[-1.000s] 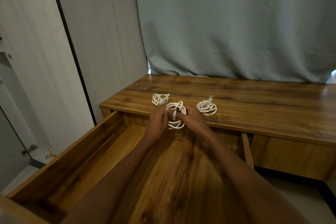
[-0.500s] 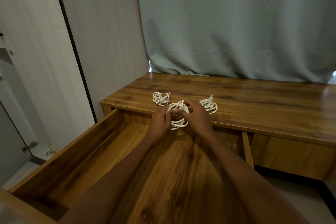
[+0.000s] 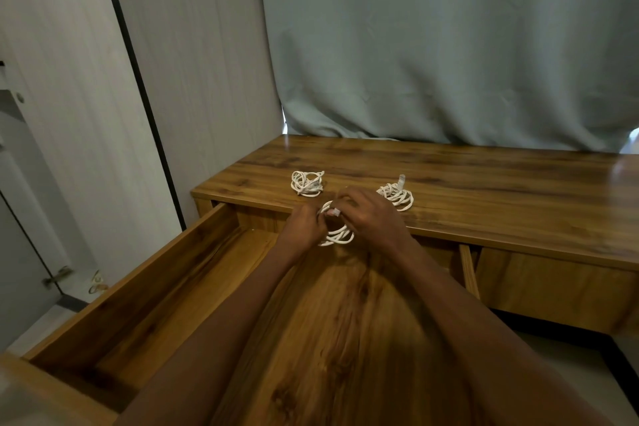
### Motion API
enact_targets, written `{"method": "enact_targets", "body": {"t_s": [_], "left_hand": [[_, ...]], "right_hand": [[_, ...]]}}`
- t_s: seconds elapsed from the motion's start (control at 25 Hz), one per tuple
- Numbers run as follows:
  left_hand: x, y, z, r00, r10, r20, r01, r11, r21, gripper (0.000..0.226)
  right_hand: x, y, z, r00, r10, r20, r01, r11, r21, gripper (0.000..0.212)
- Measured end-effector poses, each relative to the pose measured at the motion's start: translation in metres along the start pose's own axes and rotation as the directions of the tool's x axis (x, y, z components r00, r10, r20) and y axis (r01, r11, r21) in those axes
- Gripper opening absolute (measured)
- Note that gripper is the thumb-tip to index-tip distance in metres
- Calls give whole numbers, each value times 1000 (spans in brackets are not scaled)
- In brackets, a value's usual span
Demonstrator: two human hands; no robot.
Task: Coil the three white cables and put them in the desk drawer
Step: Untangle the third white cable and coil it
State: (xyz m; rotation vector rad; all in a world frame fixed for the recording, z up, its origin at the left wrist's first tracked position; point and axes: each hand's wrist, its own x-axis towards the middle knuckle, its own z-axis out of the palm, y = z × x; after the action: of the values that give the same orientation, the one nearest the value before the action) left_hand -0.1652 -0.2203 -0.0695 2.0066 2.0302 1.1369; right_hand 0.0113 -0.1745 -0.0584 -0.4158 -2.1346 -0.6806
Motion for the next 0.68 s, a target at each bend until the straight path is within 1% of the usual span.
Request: {"method": "enact_targets", "body": {"t_s": [0.04, 0.08, 0.12, 0.16, 0.2, 0.24, 0.28, 0.32, 0.36, 0.4, 0.44, 0.48, 0.52, 0.56, 0.68], "left_hand": [[1, -1, 0, 1000, -3, 13, 3, 1000, 13, 27], [0, -1, 1, 1000, 18, 15, -19, 1000, 17, 26], [-2, -1, 0, 998, 62, 1, -62, 998, 8, 26], [-5, 0, -1, 993, 119, -26, -119, 993, -6, 25], [-9, 3, -2, 983, 173, -62, -175, 984, -22, 26], [-10, 4, -4, 973, 211, -97, -216, 976, -40, 26], [-12, 6, -4, 966, 229, -124, -238, 969, -64, 25], [-13, 8, -4, 961, 236, -146, -250, 964, -88, 25], [-15, 10, -3, 959, 235, -157, -252, 962, -101, 26], [-17, 13, -2, 959, 230, -165, -249, 963, -108, 26], [-18, 15, -2, 960, 220, -171, -241, 963, -117, 27], [-19, 17, -1, 960, 214, -178, -239, 962, -135, 27], [-20, 19, -1, 961, 206, -186, -237, 958, -160, 26], [-22, 21, -1, 962, 192, -192, -229, 954, -192, 25], [-24, 23, -2, 967, 155, -202, -207, 940, -272, 21]], "right_hand": [[-1, -2, 1, 999, 41, 16, -41, 999, 7, 17], [-1, -5, 0, 991, 131, 15, -131, 991, 34, 18], [1, -8, -2, 966, 257, -7, -256, 963, 87, 21], [3, -11, -4, 915, 402, -28, -392, 904, 174, 25], [6, -13, -6, 834, 551, -27, -521, 803, 289, 28], [10, -13, -7, 725, 689, 10, -630, 657, 415, 30], [15, -14, -8, 597, 799, 75, -703, 476, 529, 32], [18, -13, -8, 465, 870, 162, -729, 273, 627, 32], [20, -11, -9, 348, 902, 256, -705, 71, 706, 30], [21, -9, -10, 261, 896, 360, -643, -117, 757, 26], [20, -8, -13, 213, 866, 453, -574, -264, 775, 24], [19, -6, -15, 196, 828, 525, -512, -370, 775, 23], [18, -5, -19, 198, 792, 578, -464, -443, 767, 23], [16, -5, -20, 201, 767, 609, -438, -485, 757, 24], [12, -9, -19, 183, 741, 646, -434, -529, 729, 21]]}}
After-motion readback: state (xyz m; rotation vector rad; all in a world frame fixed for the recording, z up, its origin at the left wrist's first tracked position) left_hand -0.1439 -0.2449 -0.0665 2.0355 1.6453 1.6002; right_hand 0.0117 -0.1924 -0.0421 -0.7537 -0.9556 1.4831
